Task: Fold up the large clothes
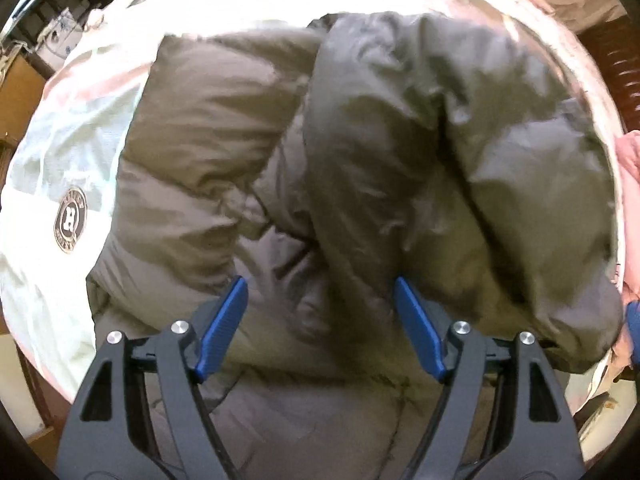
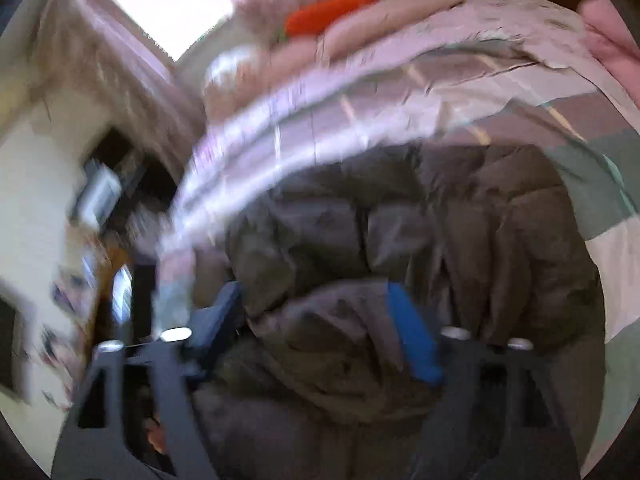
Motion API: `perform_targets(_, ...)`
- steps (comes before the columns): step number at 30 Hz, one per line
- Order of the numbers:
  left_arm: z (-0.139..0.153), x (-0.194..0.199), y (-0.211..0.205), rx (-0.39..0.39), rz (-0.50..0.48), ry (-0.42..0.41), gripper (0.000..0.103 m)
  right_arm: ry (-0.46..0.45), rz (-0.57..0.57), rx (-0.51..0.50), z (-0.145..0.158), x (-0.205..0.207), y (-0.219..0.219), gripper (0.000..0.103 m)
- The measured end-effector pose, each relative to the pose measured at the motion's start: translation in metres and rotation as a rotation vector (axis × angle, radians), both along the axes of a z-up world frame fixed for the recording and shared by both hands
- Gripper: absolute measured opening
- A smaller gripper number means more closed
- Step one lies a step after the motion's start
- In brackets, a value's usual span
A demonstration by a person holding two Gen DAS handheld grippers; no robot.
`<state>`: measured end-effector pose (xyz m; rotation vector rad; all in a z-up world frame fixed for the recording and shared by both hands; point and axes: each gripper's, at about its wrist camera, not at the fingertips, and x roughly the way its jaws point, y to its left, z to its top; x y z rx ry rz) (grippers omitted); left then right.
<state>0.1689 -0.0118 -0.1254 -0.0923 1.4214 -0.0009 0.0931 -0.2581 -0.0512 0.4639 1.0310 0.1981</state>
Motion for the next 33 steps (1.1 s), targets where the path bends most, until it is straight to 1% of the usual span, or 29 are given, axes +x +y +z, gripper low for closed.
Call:
perform_targets(2,-0.010,0.002,0.000,0.018,0.007,0.032,0.079,0.101,0.033,-0.001,-0.025,0.004,0.014,0.042)
perform_targets(3,-0.013,0.002,0.001,0.027,0.007,0.042,0.079,0.192,0.079,-0.005,-0.046,0.005,0.027,0.039)
perform_targets(4,-0.014,0.003,0.002,0.032,0.010,0.048,0.079,0.239,0.106,-0.017,-0.057,0.004,0.036,0.039)
perform_targets(6,-0.013,0.004,0.008,0.031,0.029,0.058,0.079,0.326,0.165,-0.069,-0.083,-0.001,0.059,0.039)
perform_targets(8,-0.007,0.003,0.014,0.038,0.050,0.041,0.079,0.370,0.202,-0.122,-0.098,-0.007,0.074,0.040)
perform_targets(11,0.013,0.002,0.021,0.074,0.081,-0.043,0.079,0.389,0.229,-0.182,-0.111,-0.011,0.088,0.041)
perform_targets(13,0.030,-0.001,0.028,0.061,0.096,-0.112,0.079,0.388,0.254,-0.213,-0.112,-0.012,0.094,0.042)
perform_targets(14,0.036,0.002,0.026,0.050,0.102,-0.140,0.079,0.385,0.282,-0.236,-0.111,-0.015,0.100,0.045)
perform_targets(15,0.042,0.003,0.024,0.038,0.101,-0.168,0.079,0.380,0.312,-0.256,-0.110,-0.016,0.105,0.050)
perform_targets(17,0.046,0.000,0.018,0.027,0.080,-0.199,0.079,0.357,0.364,-0.315,-0.097,-0.020,0.115,0.054)
perform_targets(18,0.048,0.000,0.015,0.023,0.063,-0.206,0.079,0.332,0.375,-0.328,-0.085,-0.023,0.117,0.054)
perform_targets(19,0.052,0.000,0.002,0.019,0.054,-0.207,0.079,0.266,0.382,-0.298,-0.061,-0.027,0.114,0.054)
perform_targets(20,0.051,0.000,0.001,0.010,0.047,-0.205,0.079,0.219,0.379,-0.280,-0.047,-0.029,0.110,0.054)
perform_targets(21,0.049,0.000,-0.001,0.001,0.039,-0.203,0.079,0.137,0.353,-0.260,-0.025,-0.029,0.100,0.055)
perform_targets(22,0.048,-0.001,-0.005,0.001,0.029,-0.203,0.079,0.091,0.318,-0.250,-0.015,-0.029,0.090,0.057)
perform_targets(23,0.048,0.002,-0.006,0.007,0.016,-0.204,0.079,0.061,0.257,-0.241,-0.007,-0.026,0.076,0.066)
perform_targets(24,0.046,0.001,-0.008,0.020,-0.002,-0.208,0.079,0.058,0.180,-0.229,-0.004,-0.021,0.060,0.071)
perform_targets(25,0.045,-0.001,-0.009,0.032,-0.012,-0.213,0.079,0.097,0.061,-0.186,-0.009,-0.014,0.034,0.071)
perform_targets(27,0.044,-0.006,-0.019,0.060,-0.031,-0.235,0.079,0.192,-0.061,-0.101,-0.028,-0.007,0.005,0.072)
perform_targets(28,0.045,-0.009,-0.024,0.072,-0.041,-0.248,0.079,0.289,-0.130,-0.023,-0.049,-0.005,-0.011,0.073)
perform_targets(29,0.044,-0.010,-0.030,0.081,-0.060,-0.260,0.079,0.358,-0.151,0.022,-0.064,-0.005,-0.017,0.078)
perform_targets(30,0.044,-0.011,-0.033,0.081,-0.075,-0.266,0.079,0.448,-0.164,0.067,-0.084,-0.005,-0.021,0.086)
perform_targets(31,0.044,-0.012,-0.037,0.080,-0.088,-0.271,0.079,0.488,-0.168,0.107,-0.094,-0.007,-0.023,0.088)
perform_targets(32,0.043,-0.013,-0.040,0.081,-0.099,-0.276,0.079,0.508,-0.172,0.155,-0.104,-0.008,-0.023,0.091)
perform_targets(33,0.042,-0.015,-0.045,0.087,-0.111,-0.285,0.079,0.515,-0.181,0.181,-0.110,-0.010,-0.022,0.095)
